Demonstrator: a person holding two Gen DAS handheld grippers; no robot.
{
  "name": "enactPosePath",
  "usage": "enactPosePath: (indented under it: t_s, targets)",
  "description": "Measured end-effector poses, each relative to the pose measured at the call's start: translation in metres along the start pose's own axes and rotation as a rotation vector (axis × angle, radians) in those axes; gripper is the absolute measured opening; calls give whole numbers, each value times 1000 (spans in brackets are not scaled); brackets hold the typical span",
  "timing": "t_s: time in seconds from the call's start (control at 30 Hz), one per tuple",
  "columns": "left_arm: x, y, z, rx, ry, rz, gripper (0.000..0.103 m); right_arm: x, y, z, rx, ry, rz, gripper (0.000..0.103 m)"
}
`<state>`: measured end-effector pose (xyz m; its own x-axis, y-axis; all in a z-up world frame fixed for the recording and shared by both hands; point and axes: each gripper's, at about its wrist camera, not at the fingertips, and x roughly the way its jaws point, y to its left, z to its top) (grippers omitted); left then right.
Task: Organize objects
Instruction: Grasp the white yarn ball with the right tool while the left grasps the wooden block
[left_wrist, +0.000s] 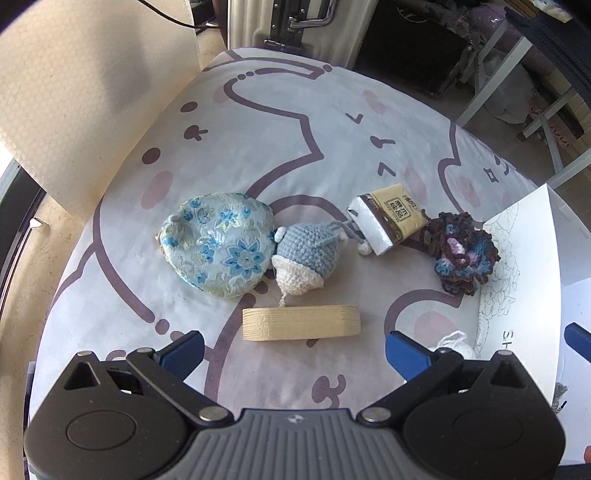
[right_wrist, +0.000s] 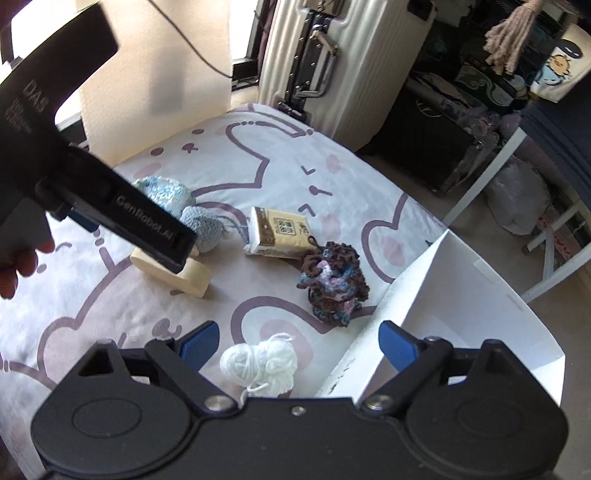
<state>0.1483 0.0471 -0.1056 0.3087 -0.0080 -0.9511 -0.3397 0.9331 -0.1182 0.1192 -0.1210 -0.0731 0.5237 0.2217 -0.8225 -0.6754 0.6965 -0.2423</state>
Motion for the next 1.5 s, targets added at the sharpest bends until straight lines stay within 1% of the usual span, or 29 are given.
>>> enactPosePath:
  t_s: [0.1,0.23,0.4,0.47,0.6,0.73,0.87,0.93,1.0,1.03,1.1,1.2,1.3,1.37,1.4,1.5]
  targets:
    - [10,-4,1,-9,16,8,103,11,10,-2,-48,19,13,91]
    - [21,-10,4,-13,27,21,103,25,18,-5,-81,69,27,89]
    - [35,-11,8,-29,45,31,103,41,24,-7,-86,134,41,87]
    - [41,-9,9,-38,56,36,103,45,26,-9,-90,149,45,87]
    - [48,-6,11,-59,66,39,102,55,28,-11,-99,175,52,83]
    - [51,-7,12,-61,71,22,101,62,27,-9,-90,196,23,84]
    - [54,-10,12,-54,76,21,96,68,26,-6,-85,201,-5,84]
    - [54,-9,13,-57,75,23,95,70,29,-7,-120,202,-20,84]
    - [54,-9,13,-60,74,26,93,71,32,-7,-159,195,-13,80]
    - [54,-8,14,-63,73,27,92,70,35,-8,-180,192,-20,80]
    - [54,-7,14,-64,75,27,91,70,43,-9,-251,180,-39,80]
    - [55,-7,14,-61,76,24,91,74,49,-10,-274,210,-29,80]
    - [55,-7,14,-60,78,22,91,79,49,-11,-265,237,-19,76]
    - [54,-7,14,-56,80,22,91,82,45,-11,-226,253,7,69]
    - [54,-7,13,-55,81,22,91,83,43,-10,-202,261,15,63]
    - [55,-9,13,-49,83,28,91,84,39,-7,-145,278,30,59]
